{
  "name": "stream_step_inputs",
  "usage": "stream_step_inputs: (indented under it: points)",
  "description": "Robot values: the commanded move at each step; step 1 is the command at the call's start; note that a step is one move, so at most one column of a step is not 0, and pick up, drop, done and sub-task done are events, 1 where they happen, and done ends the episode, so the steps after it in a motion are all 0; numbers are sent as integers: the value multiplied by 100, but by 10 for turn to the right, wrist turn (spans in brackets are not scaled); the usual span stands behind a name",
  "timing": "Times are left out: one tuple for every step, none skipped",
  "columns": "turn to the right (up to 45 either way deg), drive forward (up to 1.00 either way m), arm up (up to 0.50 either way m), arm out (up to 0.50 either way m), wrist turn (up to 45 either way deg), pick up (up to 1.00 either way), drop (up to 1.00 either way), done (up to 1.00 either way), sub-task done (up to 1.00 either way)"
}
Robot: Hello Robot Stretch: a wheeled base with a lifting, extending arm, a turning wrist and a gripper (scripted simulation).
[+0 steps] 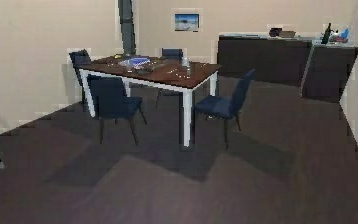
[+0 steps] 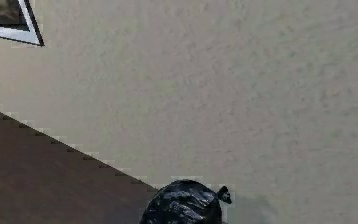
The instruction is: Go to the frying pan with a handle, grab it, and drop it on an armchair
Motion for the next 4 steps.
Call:
stream_step_inputs:
  points:
    - [0,100,0,0,0,0,0,0,0]
    - [30,0,0,0,0,0,0,0,0]
    - [0,55,0,0,0,0,0,0,0]
    - [-450,0,0,0,0,0,0,0,0]
